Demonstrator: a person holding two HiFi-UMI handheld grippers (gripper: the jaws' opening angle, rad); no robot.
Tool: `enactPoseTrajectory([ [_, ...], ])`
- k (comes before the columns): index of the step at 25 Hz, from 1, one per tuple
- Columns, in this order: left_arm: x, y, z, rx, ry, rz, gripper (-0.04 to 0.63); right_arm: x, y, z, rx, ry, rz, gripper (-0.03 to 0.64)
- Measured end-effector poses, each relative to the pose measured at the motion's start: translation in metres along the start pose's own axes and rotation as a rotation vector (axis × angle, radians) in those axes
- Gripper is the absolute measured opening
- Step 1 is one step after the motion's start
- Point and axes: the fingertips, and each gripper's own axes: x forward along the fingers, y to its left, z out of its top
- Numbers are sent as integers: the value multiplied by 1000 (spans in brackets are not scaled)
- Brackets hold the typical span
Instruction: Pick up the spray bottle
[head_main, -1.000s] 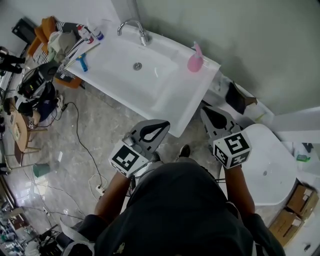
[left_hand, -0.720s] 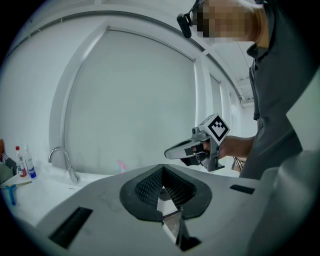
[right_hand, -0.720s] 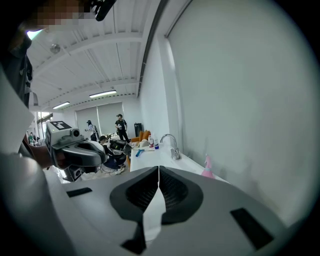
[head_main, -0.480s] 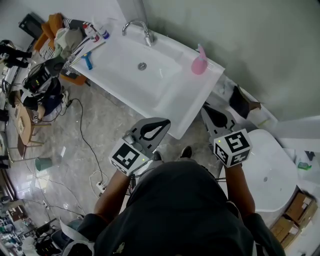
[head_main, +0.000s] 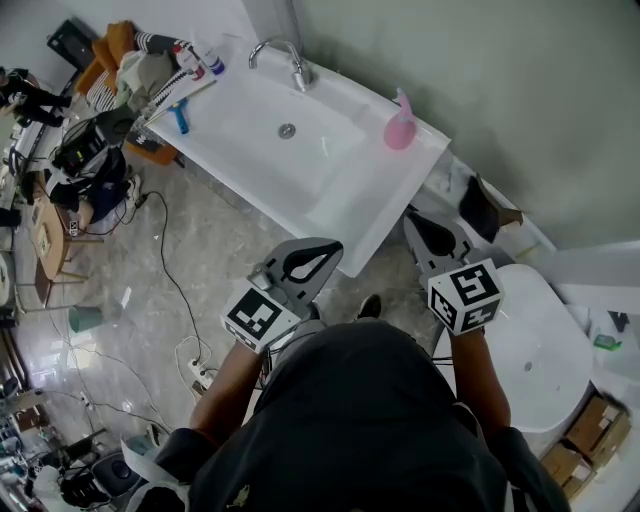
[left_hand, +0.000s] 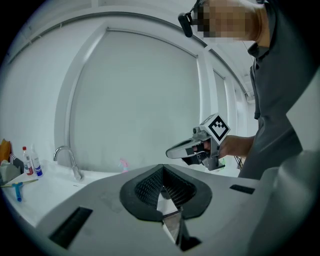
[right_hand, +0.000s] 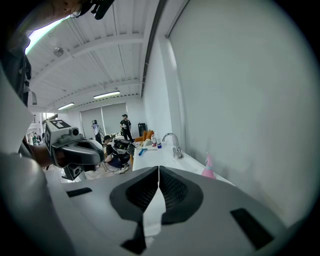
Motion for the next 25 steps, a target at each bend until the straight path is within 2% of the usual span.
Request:
enactPoseTrajectory([
  [10,-10,4,-5,3,-3,44,3,6,0,-11,-18,24,25,11],
  [13,-15,12,-15,-10,9,17,5,12,4,-8,-8,29,-1,11],
  [15,-14,24,-19,9,19,-15,3,16,4,-2,2,27,-30,11],
  [20,-16,51,-2,13,-22,-76,4,29,9,12,10,24,-96,11],
  [25,-18,72,-4,39,-13,-139,3,40,17,24,34,10,-147,11],
])
